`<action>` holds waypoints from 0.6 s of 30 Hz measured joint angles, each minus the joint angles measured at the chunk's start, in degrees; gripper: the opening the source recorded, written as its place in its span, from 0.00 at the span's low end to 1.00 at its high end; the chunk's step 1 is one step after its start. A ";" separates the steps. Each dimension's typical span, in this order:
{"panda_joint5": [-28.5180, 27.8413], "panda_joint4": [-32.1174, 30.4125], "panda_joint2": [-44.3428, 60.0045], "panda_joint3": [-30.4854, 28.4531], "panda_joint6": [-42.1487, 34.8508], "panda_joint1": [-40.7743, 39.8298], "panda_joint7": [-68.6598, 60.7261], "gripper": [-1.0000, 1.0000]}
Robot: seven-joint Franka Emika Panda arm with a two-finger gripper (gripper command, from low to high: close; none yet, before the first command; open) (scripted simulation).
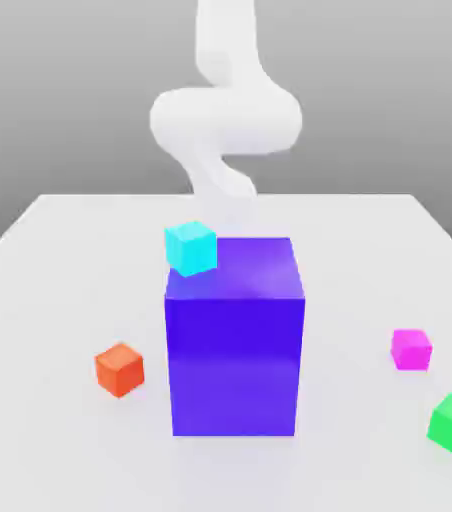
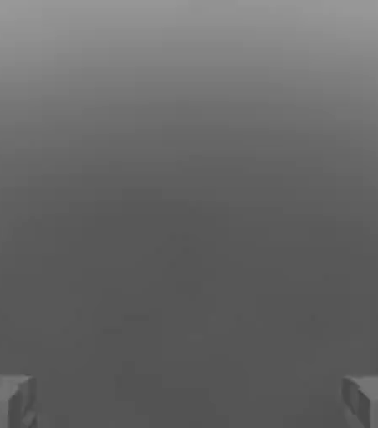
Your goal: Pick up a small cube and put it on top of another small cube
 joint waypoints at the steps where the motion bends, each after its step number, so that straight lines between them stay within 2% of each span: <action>1: 0.23 -1.40 2.28 0.60 1.51 1.87 -1.87 0.50; 12: 1.82 -15.74 25.74 8.67 17.12 20.08 -20.60 0.50; 18: -0.05 -23.41 38.29 14.92 25.42 28.84 -28.56 0.50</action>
